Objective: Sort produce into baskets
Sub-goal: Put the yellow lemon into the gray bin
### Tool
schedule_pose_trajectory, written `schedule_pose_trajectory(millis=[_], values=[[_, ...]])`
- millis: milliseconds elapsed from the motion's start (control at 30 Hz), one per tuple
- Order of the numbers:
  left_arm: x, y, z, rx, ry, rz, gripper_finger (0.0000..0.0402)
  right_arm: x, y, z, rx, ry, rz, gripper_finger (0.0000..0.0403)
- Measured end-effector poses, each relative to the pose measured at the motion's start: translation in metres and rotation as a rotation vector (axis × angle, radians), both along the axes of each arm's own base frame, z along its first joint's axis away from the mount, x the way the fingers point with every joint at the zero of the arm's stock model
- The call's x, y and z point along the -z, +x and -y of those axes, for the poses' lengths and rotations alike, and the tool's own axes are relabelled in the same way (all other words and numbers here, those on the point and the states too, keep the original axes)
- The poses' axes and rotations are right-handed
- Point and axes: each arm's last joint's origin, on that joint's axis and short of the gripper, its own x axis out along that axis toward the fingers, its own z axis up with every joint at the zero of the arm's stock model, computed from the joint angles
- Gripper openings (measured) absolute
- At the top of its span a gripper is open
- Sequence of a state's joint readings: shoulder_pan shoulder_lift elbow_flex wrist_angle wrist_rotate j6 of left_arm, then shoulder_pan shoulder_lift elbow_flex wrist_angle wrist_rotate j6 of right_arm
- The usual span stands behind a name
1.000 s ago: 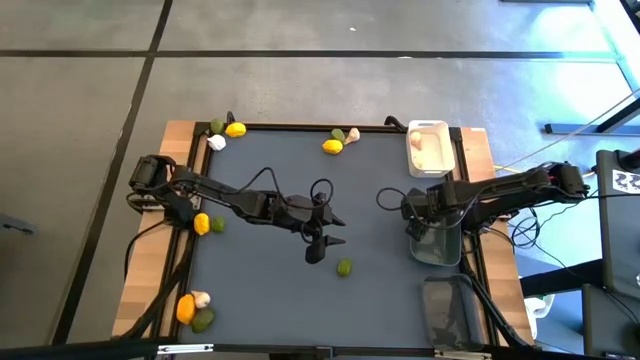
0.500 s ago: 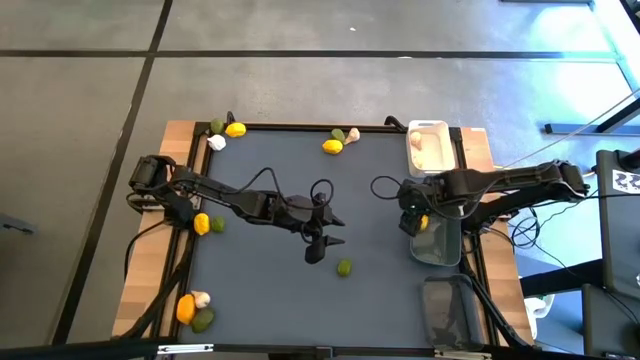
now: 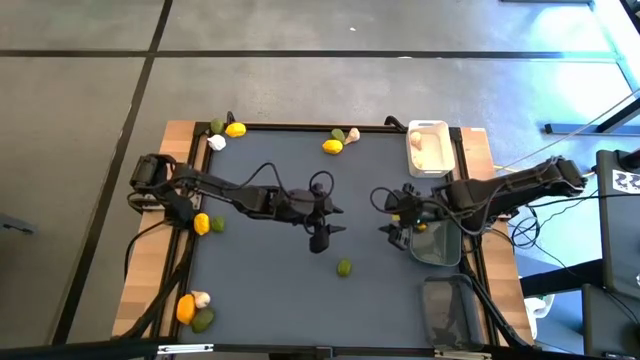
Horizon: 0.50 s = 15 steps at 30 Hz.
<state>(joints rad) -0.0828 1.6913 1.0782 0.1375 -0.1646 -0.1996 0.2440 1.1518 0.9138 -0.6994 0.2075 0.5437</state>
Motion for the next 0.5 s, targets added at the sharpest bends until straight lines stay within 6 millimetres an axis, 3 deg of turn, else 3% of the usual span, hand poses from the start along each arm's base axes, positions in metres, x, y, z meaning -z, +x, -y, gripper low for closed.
schedule_pose_trajectory(millis=[500], values=[[0.0,-0.001,-0.059,-0.104,0.199,-0.037,0.0233,0.04,0.022,-0.01,0.034,-0.139,0.047,0.0301]])
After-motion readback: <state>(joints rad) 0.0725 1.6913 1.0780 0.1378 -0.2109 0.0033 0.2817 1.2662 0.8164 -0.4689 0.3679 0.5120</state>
